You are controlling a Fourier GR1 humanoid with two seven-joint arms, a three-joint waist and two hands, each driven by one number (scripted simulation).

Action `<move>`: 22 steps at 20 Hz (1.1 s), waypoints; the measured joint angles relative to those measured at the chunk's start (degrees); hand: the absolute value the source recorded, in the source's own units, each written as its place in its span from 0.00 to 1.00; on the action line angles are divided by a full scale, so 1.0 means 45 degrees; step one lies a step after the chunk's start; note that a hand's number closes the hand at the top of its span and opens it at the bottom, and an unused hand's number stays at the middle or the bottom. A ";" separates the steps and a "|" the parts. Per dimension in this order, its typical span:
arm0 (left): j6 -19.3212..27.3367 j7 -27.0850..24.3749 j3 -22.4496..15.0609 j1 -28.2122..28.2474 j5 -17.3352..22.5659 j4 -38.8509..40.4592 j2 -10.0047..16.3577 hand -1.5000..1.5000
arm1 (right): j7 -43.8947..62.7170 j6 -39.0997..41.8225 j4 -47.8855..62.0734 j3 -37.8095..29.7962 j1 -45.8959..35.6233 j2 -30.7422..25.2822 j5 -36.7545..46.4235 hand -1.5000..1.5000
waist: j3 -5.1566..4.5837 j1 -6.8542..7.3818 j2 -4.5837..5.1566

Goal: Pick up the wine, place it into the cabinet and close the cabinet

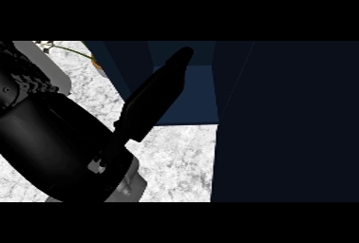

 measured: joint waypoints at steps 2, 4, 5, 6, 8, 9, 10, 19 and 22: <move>-0.0196 0.0032 0.0121 -0.0182 -0.0072 -0.0032 0.0000 0.00 | 0.0234 -0.0200 -0.0081 -0.0095 -0.0158 -0.0027 0.0035 0.00 | -0.0006 -0.0023 0.0010; -0.0353 0.0021 0.0115 -0.0318 -0.0137 -0.0061 0.0000 0.00 | 0.0456 -0.0358 -0.0106 -0.0176 -0.0332 -0.0066 0.0055 0.00 | -0.0009 -0.0058 0.0014; -0.0446 0.0029 0.0138 -0.0333 -0.0234 -0.0106 0.0000 0.00 | 0.0560 -0.0456 -0.0128 -0.0148 -0.0379 -0.0058 0.0071 0.00 | -0.0011 -0.0059 0.0013; -0.0510 0.0021 0.0145 -0.0267 -0.0277 -0.0195 0.0000 0.00 | 0.0619 -0.0543 -0.0137 -0.0094 -0.0421 -0.0040 0.0095 0.00 | -0.0013 -0.0059 0.0012; -0.0658 0.0021 0.0211 -0.0279 -0.0290 -0.0210 0.0000 0.00 | 0.0642 -0.0630 -0.0102 -0.0109 -0.0493 -0.0028 0.0139 0.00 | -0.0013 -0.0059 0.0024; -0.0731 0.0016 0.0229 -0.0207 -0.0289 -0.0273 0.0000 0.00 | 0.0676 -0.0643 -0.0111 -0.0107 -0.0517 -0.0052 0.0151 0.00 | -0.0013 -0.0064 0.0024; -0.0764 -0.0005 0.0244 -0.0149 -0.0286 -0.0233 -0.0001 0.00 | 0.0659 -0.0668 -0.0094 -0.0174 -0.0544 -0.0051 0.0165 0.00 | -0.0014 -0.0051 0.0040; -0.1238 -0.0154 0.0290 0.0943 -0.0054 -0.0978 -0.0002 0.00 | 0.0986 -0.1090 -0.0132 -0.0293 -0.0700 -0.0138 0.0377 0.00 | -0.0021 0.0021 0.0064; -0.1208 -0.0235 0.0360 0.1388 0.0113 -0.1034 -0.0003 0.00 | 0.0921 -0.1162 -0.0137 -0.0522 -0.0684 -0.0220 0.0457 0.00 | -0.0021 0.0026 0.0086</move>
